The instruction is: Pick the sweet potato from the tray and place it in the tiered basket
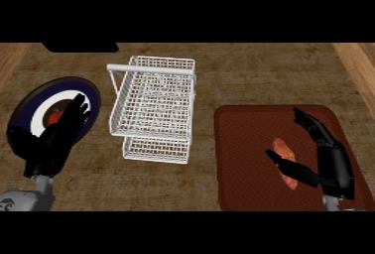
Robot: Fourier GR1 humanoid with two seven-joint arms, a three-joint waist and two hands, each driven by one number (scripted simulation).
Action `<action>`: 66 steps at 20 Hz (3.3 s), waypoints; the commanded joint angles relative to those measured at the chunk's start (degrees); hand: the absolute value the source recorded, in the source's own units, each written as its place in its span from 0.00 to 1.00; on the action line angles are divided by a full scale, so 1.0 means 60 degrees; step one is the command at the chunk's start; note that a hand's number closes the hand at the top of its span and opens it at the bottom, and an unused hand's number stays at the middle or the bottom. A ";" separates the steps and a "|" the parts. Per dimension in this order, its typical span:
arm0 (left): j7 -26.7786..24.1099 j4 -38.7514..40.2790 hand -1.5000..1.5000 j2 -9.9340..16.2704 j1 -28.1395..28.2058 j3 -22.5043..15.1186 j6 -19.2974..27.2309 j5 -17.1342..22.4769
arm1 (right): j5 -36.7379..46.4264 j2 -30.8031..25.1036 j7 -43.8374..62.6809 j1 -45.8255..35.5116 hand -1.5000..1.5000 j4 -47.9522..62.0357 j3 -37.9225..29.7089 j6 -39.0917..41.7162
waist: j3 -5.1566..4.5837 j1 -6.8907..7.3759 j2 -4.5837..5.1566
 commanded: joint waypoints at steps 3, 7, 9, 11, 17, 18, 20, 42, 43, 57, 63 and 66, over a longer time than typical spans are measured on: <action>0.0326 -0.0410 0.50 0.0030 0.0223 0.0127 -0.0019 0.0131 | 0.2042 -0.2181 0.2001 0.0177 0.00 -0.1646 0.0213 -0.0094 | -0.0025 -0.0027 -0.0056; 0.0045 -0.0141 0.50 -0.0178 0.0224 -0.0031 -0.0011 -0.0023 | 0.3389 -0.4105 0.3610 0.0346 0.00 -0.2036 0.0463 0.0995 | -0.0071 -0.0145 -0.0033; 0.0109 -0.0300 0.50 -0.0174 0.0296 0.0043 0.0205 -0.0110 | 0.3426 -0.4875 0.4154 0.0755 0.00 -0.2502 0.0889 0.2129 | -0.0059 -0.0150 -0.0057; 0.0190 -0.0374 0.50 -0.0086 0.0362 -0.0050 -0.0060 -0.0018 | 0.3577 -0.5430 0.5037 0.0646 0.00 -0.2813 0.1467 0.3197 | -0.0072 0.0034 -0.0034; 0.0277 -0.0676 0.50 -0.0277 0.0335 -0.0062 0.0101 -0.0195 | 0.2743 -0.5253 0.8487 -0.0689 0.00 -0.4665 0.2081 0.5374 | -0.0007 0.0154 0.0018; 0.0049 -0.0153 0.50 -0.0262 0.0090 0.0076 -0.0089 -0.0225 | 0.3149 -0.5015 0.8989 -0.0266 0.00 -0.5429 0.2409 0.5175 | -0.0004 0.0010 0.0011; -0.0135 -0.0119 0.50 -0.0469 0.0330 0.0019 -0.0129 -0.0330 | 0.2813 -0.4426 0.9884 -0.1504 0.00 -0.4762 0.2161 0.5828 | 0.0002 0.0127 0.0035; 0.0651 -0.0780 0.50 -0.1122 0.0370 0.0846 -0.0677 -0.1035 | 0.7657 -0.1144 0.7444 -0.0973 0.00 -0.0046 0.1968 0.4396 | 0.0015 0.0045 0.0020; 0.1117 -0.1383 0.50 -0.0986 0.0627 0.0955 -0.0815 -0.0792 | 0.8041 -0.1046 0.7692 -0.0302 0.00 -0.0675 0.2301 0.4093 | 0.0016 0.0036 0.0011; 0.0277 -0.0234 0.50 -0.1301 0.0404 0.1367 -0.1330 -0.1255 | 0.8455 -0.1089 0.6436 -0.0647 1.00 0.0446 0.1997 0.5912 | 0.0011 0.0021 0.0024; 0.0796 -0.0906 0.50 -0.1533 0.0623 0.1271 -0.1197 -0.1448 | 0.9574 -0.0615 0.5626 -0.0768 1.00 0.1349 0.2120 0.4945 | 0.0016 0.0052 0.0017; 0.0294 -0.0182 0.50 -0.1619 0.0426 0.1431 -0.1428 -0.1491 | 1.0076 -0.0538 0.5401 -0.0882 1.00 0.1203 0.1968 0.4526 | 0.0014 0.0027 0.0021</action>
